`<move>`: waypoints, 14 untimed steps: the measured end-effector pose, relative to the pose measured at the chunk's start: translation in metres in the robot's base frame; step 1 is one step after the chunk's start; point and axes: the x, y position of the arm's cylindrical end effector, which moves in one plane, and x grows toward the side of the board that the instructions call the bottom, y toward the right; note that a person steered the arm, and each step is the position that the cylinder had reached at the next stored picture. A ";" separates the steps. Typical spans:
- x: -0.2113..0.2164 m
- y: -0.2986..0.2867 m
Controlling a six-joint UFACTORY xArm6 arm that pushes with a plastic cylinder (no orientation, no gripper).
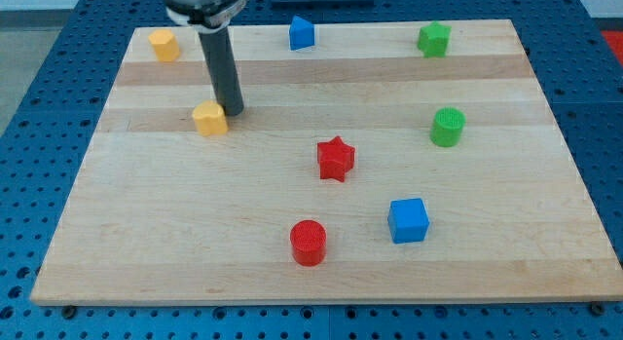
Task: Place the yellow heart to the bottom of the yellow hexagon
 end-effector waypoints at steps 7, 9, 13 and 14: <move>0.048 -0.020; 0.038 -0.054; 0.009 -0.024; 0.009 -0.024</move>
